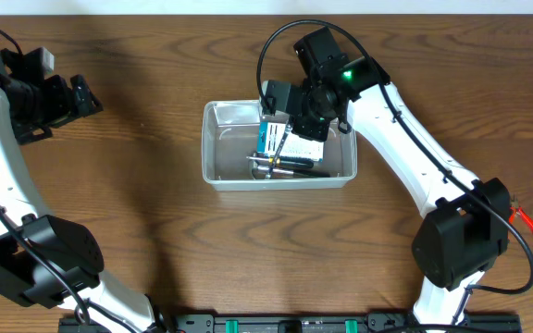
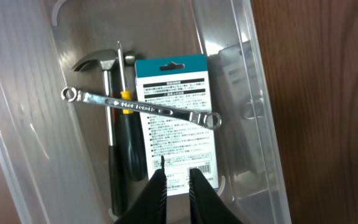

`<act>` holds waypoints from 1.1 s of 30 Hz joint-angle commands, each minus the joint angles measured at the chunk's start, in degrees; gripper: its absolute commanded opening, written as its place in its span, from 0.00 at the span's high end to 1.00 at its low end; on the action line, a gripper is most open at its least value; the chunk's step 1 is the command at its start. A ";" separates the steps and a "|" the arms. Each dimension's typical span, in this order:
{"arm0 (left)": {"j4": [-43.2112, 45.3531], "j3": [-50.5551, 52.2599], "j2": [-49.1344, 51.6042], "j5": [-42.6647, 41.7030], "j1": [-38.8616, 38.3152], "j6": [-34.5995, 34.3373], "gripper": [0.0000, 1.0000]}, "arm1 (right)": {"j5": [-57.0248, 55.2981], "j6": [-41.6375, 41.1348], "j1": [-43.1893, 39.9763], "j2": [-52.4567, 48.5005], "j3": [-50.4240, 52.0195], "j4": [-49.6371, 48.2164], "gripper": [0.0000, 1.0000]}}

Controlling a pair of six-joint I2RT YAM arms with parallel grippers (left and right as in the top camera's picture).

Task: Pack container
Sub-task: 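Lower the wrench into the container and open the right gripper, then swing the right gripper back right toward the red-handled pliers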

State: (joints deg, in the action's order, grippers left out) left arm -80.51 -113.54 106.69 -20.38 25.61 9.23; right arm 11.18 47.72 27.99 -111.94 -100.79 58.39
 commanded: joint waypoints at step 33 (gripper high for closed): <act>0.02 0.07 0.57 0.48 -0.02 0.33 0.02 | -28.81 -40.63 -13.05 24.90 -1.22 20.52 0.01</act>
State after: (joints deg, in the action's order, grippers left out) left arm -80.51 -113.54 106.69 -20.38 25.61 9.23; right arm -20.43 12.95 17.76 -91.74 -100.88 77.73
